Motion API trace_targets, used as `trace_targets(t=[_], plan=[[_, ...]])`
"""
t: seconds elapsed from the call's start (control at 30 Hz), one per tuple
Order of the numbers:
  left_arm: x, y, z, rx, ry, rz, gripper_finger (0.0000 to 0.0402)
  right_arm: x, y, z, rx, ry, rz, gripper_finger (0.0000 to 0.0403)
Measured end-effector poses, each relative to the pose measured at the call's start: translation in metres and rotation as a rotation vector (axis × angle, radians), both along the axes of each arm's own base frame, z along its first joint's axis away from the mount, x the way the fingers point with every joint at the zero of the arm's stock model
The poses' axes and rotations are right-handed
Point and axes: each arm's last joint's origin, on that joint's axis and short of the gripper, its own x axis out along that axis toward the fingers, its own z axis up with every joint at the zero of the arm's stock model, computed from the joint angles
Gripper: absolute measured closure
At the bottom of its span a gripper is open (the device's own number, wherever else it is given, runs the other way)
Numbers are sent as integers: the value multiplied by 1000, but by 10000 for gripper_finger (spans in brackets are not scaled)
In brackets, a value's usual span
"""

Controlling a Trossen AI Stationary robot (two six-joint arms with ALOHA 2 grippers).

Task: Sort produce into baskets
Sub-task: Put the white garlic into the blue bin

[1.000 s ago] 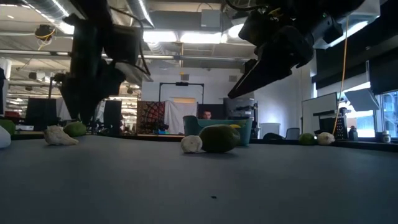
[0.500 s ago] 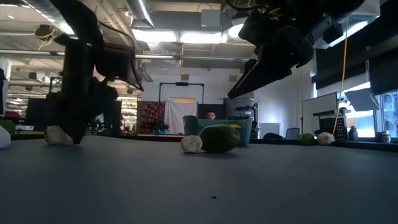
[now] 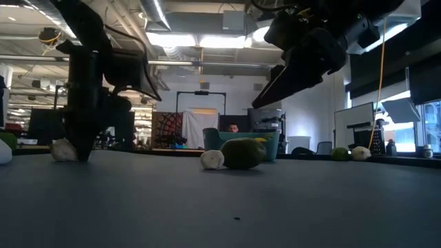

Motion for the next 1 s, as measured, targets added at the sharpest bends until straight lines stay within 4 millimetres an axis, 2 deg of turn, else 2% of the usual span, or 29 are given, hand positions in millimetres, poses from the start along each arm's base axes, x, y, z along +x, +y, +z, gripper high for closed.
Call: trace_targets(t=[0.23,0.5,0.77,1.0], plan=[[3,-6,0,30,9,-83,377,1,0,1,3,-18,-1,116],[6,-13,3,33,23,-136,378,1,0,1,7,-16,-4,116],[24,-34,30,28,12,-248,375,1,0,1,21,-15,-16,116],[42,-64,59,31,-60,-353,365,-1,0,-2,28,-6,-22,116]])
